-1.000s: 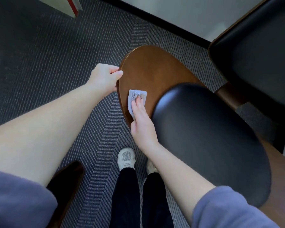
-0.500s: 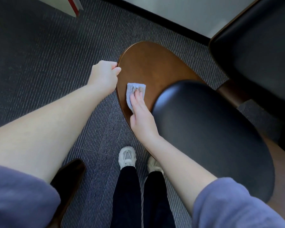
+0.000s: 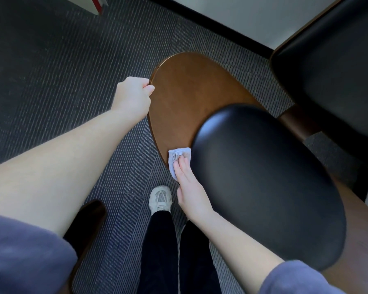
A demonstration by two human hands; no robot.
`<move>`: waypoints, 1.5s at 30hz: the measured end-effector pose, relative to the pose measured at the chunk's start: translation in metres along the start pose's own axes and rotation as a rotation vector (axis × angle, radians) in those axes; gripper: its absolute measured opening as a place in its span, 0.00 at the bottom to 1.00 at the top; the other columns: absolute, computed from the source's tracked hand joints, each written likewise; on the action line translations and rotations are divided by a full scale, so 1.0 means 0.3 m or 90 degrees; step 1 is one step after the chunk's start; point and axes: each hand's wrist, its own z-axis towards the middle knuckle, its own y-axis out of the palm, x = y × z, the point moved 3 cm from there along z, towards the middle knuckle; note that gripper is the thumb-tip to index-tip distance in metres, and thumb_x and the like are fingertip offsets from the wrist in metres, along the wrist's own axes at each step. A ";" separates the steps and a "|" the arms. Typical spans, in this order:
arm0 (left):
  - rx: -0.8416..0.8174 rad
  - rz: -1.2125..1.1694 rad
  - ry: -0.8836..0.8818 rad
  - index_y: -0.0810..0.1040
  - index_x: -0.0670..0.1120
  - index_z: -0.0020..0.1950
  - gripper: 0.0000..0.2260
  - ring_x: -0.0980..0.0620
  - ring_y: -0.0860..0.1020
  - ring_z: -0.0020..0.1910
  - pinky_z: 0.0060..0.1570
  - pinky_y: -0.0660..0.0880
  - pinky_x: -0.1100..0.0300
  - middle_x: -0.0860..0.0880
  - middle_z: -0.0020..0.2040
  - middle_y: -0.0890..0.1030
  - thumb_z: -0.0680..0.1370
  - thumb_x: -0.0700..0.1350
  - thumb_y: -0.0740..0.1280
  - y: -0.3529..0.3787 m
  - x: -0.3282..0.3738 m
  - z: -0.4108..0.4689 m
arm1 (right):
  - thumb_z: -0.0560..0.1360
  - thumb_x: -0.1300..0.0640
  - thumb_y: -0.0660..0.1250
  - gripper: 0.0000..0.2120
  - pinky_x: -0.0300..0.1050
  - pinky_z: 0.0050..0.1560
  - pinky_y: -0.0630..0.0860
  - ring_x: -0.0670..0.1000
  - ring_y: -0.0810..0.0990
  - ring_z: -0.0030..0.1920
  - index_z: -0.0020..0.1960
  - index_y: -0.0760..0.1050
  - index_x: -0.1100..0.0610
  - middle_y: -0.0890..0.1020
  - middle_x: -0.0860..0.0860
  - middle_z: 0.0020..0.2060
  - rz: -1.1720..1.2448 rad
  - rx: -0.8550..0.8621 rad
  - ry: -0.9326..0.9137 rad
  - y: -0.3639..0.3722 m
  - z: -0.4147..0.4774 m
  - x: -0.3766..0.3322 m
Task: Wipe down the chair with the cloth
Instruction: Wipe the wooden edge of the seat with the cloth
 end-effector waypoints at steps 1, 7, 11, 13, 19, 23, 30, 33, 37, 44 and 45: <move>0.001 -0.003 -0.003 0.73 0.36 0.42 0.14 0.44 0.74 0.36 0.39 0.72 0.51 0.42 0.37 0.75 0.83 0.43 0.59 0.001 0.000 -0.001 | 0.68 0.77 0.61 0.37 0.31 0.73 0.40 0.55 0.54 0.77 0.76 0.59 0.67 0.59 0.61 0.77 -0.008 -0.002 0.001 -0.003 -0.004 -0.001; 0.007 -0.009 -0.013 0.75 0.34 0.44 0.14 0.45 0.73 0.36 0.37 0.70 0.54 0.42 0.37 0.74 0.83 0.43 0.59 0.000 0.005 -0.009 | 0.66 0.74 0.67 0.38 0.36 0.75 0.41 0.56 0.63 0.75 0.74 0.61 0.67 0.65 0.61 0.74 -0.061 -0.030 -0.025 0.018 -0.076 0.018; 0.006 -0.013 -0.023 0.75 0.34 0.44 0.14 0.44 0.75 0.36 0.38 0.73 0.51 0.42 0.37 0.74 0.82 0.43 0.59 -0.004 0.005 -0.012 | 0.76 0.72 0.58 0.33 0.43 0.77 0.50 0.50 0.49 0.79 0.79 0.54 0.61 0.54 0.54 0.79 0.009 -0.088 -0.032 0.016 -0.159 0.031; 0.006 -0.019 -0.026 0.76 0.35 0.45 0.14 0.43 0.77 0.38 0.41 0.76 0.50 0.41 0.38 0.75 0.82 0.43 0.59 -0.003 0.006 -0.013 | 0.77 0.67 0.61 0.31 0.46 0.77 0.53 0.52 0.51 0.79 0.78 0.56 0.62 0.56 0.55 0.78 0.009 -0.085 -0.040 0.000 -0.168 0.032; 0.011 -0.003 -0.028 0.77 0.35 0.46 0.14 0.41 0.77 0.38 0.45 0.77 0.46 0.38 0.40 0.78 0.82 0.44 0.58 -0.010 0.024 -0.025 | 0.76 0.51 0.62 0.33 0.54 0.76 0.57 0.59 0.55 0.77 0.75 0.60 0.68 0.62 0.63 0.75 -0.121 -0.090 -0.109 0.021 -0.160 0.042; 0.009 -0.012 -0.033 0.76 0.37 0.43 0.13 0.38 0.81 0.44 0.48 0.79 0.44 0.39 0.40 0.78 0.82 0.44 0.59 -0.010 0.022 -0.032 | 0.77 0.45 0.57 0.37 0.56 0.77 0.54 0.61 0.51 0.78 0.77 0.54 0.67 0.55 0.64 0.77 -0.217 -0.110 -0.135 0.034 -0.132 0.047; 0.008 -0.040 -0.028 0.78 0.37 0.45 0.13 0.39 0.82 0.46 0.50 0.80 0.43 0.37 0.45 0.81 0.82 0.44 0.59 -0.011 0.027 -0.039 | 0.77 0.37 0.50 0.41 0.61 0.77 0.46 0.59 0.45 0.79 0.79 0.49 0.65 0.49 0.61 0.79 -0.288 -0.103 -0.126 -0.005 -0.007 0.049; 0.013 -0.025 -0.016 0.76 0.40 0.43 0.12 0.40 0.81 0.44 0.49 0.79 0.44 0.39 0.43 0.80 0.82 0.43 0.58 -0.010 0.030 -0.045 | 0.78 0.37 0.50 0.41 0.64 0.76 0.46 0.59 0.46 0.79 0.79 0.49 0.64 0.50 0.61 0.79 -0.293 -0.087 -0.120 -0.039 0.062 0.043; 0.021 -0.029 -0.019 0.75 0.37 0.44 0.13 0.44 0.77 0.38 0.45 0.79 0.45 0.42 0.38 0.76 0.82 0.43 0.58 -0.008 0.027 -0.042 | 0.76 0.43 0.46 0.36 0.68 0.74 0.46 0.55 0.45 0.79 0.79 0.50 0.62 0.49 0.58 0.79 -0.256 -0.061 -0.084 -0.129 0.164 0.031; 0.023 -0.029 -0.045 0.75 0.33 0.55 0.13 0.44 0.75 0.37 0.39 0.72 0.56 0.34 0.51 0.80 0.83 0.43 0.58 0.000 0.036 -0.047 | 0.81 0.49 0.50 0.32 0.67 0.74 0.43 0.52 0.41 0.79 0.80 0.43 0.58 0.43 0.54 0.80 -0.174 -0.036 -0.028 -0.237 0.284 0.033; 0.024 -0.032 -0.046 0.75 0.33 0.55 0.13 0.45 0.76 0.38 0.41 0.75 0.54 0.34 0.52 0.80 0.83 0.43 0.58 -0.002 0.037 -0.045 | 0.81 0.50 0.51 0.32 0.66 0.74 0.42 0.51 0.40 0.79 0.80 0.43 0.58 0.43 0.54 0.80 -0.168 -0.025 -0.029 -0.248 0.299 0.030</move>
